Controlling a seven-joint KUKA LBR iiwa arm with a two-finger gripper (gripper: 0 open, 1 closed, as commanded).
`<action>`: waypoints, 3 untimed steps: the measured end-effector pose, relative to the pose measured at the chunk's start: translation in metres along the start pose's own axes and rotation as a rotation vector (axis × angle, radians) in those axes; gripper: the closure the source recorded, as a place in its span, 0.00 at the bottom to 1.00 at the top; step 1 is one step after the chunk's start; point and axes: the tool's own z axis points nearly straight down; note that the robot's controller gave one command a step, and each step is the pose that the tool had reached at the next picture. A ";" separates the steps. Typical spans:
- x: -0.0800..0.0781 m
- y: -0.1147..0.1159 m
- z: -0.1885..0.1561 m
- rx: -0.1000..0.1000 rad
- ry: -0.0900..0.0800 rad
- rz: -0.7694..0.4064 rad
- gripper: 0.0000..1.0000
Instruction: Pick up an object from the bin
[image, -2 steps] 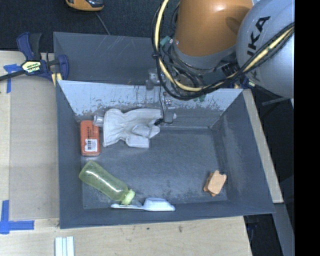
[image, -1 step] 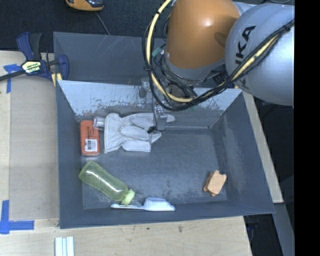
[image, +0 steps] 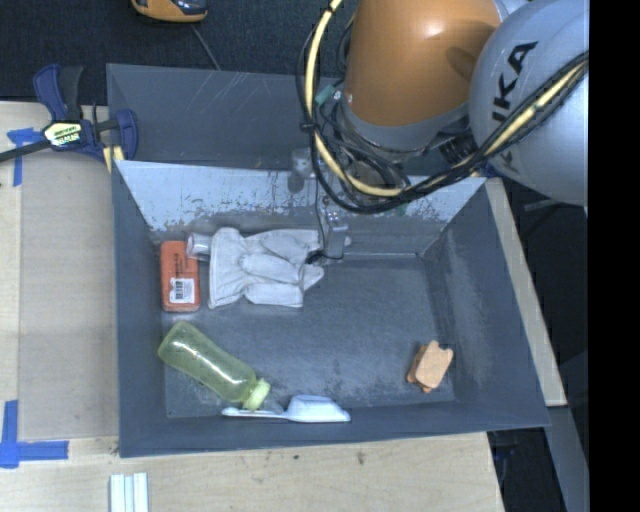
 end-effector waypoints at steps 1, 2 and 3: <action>-0.008 -0.005 -0.020 0.001 -0.023 -0.171 0.00; -0.015 0.000 0.021 0.000 -0.011 -0.249 0.00; -0.003 0.001 0.040 -0.001 -0.010 0.061 0.00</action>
Offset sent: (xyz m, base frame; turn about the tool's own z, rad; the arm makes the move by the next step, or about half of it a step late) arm 0.0241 0.0151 -0.0748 0.2162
